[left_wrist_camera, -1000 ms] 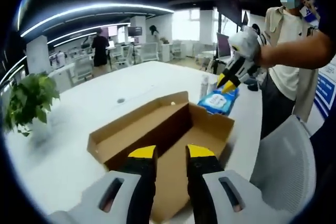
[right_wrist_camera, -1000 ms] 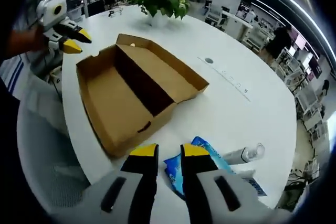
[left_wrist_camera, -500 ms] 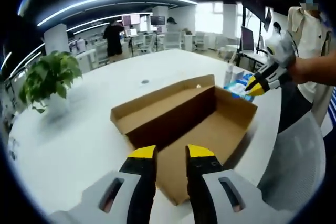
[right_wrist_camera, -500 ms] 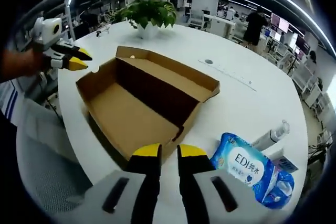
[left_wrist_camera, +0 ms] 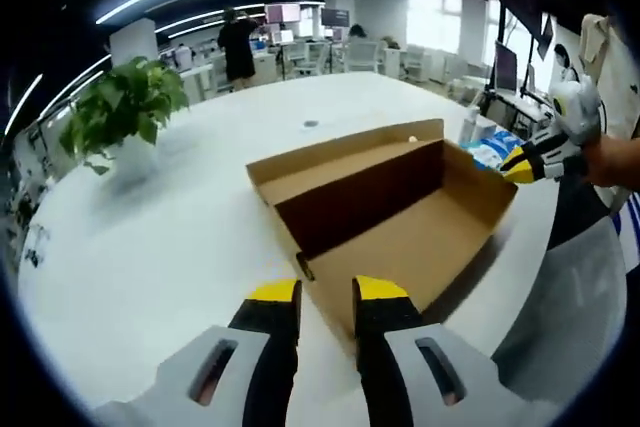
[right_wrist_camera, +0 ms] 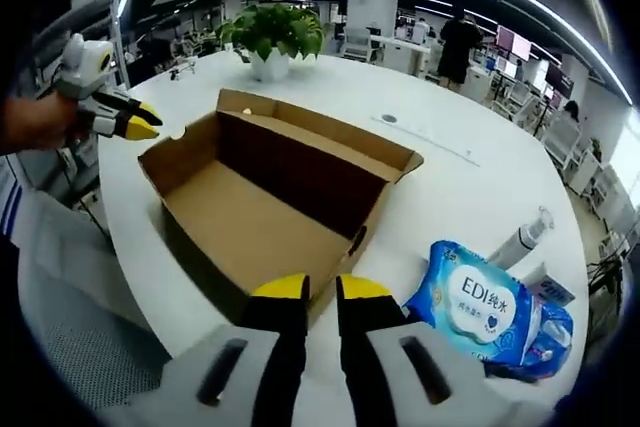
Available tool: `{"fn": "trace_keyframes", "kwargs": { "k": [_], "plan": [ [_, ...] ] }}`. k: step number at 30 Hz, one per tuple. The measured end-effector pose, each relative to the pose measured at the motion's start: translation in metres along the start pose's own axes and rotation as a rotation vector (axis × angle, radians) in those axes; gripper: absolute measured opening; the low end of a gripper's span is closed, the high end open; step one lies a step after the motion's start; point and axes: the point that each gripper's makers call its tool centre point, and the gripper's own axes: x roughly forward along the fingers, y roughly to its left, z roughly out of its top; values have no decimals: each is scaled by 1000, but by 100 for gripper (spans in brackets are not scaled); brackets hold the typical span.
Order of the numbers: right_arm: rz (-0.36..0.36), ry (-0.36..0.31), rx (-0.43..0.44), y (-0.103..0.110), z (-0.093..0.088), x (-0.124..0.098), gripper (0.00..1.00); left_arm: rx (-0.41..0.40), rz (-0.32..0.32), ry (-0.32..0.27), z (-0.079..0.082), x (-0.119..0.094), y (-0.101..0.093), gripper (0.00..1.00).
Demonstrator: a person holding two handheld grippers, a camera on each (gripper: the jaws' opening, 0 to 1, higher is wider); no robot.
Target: Operate the shoe box by opening the lid, removing the specified soft item, and placing it in the target area until the item is outside and the box remains undamaged.
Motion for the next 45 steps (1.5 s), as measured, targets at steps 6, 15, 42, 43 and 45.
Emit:
{"fn": "trace_keyframes", "kwargs": {
  "k": [6, 15, 42, 43, 45],
  "plan": [
    [2, -4, 26, 2, -2, 2, 6, -14, -7, 50, -12, 5, -5, 18],
    [-39, -6, 46, 2, -3, 2, 4, -124, -18, 133, -34, 10, -10, 10],
    [-79, -99, 176, 0, -4, 2, 3, -420, 148, 88, -40, 13, -1, 0],
    [-78, -101, 188, -1, -4, 2, 3, -442, 145, 77, -40, 14, 0, 0],
    [-76, -110, 241, -2, -4, 3, 3, -475, 139, 59, -40, 14, 1, 0]
  ]
}}
